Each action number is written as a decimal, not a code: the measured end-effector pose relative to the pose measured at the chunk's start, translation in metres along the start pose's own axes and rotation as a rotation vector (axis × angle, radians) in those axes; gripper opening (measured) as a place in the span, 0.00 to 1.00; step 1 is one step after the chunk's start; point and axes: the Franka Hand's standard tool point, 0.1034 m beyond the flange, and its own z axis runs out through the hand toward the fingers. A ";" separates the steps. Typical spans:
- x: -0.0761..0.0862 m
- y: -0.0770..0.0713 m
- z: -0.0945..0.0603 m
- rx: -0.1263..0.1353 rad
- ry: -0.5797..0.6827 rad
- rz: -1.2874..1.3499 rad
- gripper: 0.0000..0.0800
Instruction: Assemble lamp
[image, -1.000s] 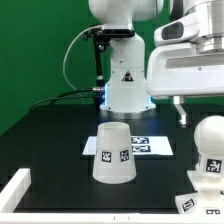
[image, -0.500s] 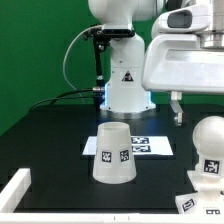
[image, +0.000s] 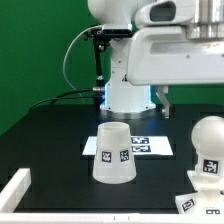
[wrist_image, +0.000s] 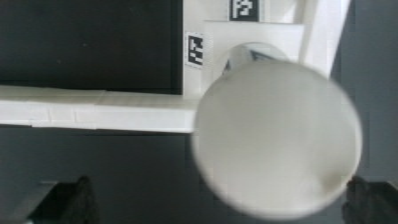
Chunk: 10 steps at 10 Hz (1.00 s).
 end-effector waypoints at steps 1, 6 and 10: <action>0.000 -0.004 0.001 -0.002 -0.001 -0.003 0.87; -0.009 -0.006 -0.002 0.051 -0.090 0.098 0.87; -0.012 -0.010 0.018 0.013 -0.100 0.117 0.87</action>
Offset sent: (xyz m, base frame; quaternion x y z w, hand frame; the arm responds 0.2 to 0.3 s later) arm 0.0000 0.0000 0.0000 0.0000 0.0000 0.0000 1.0000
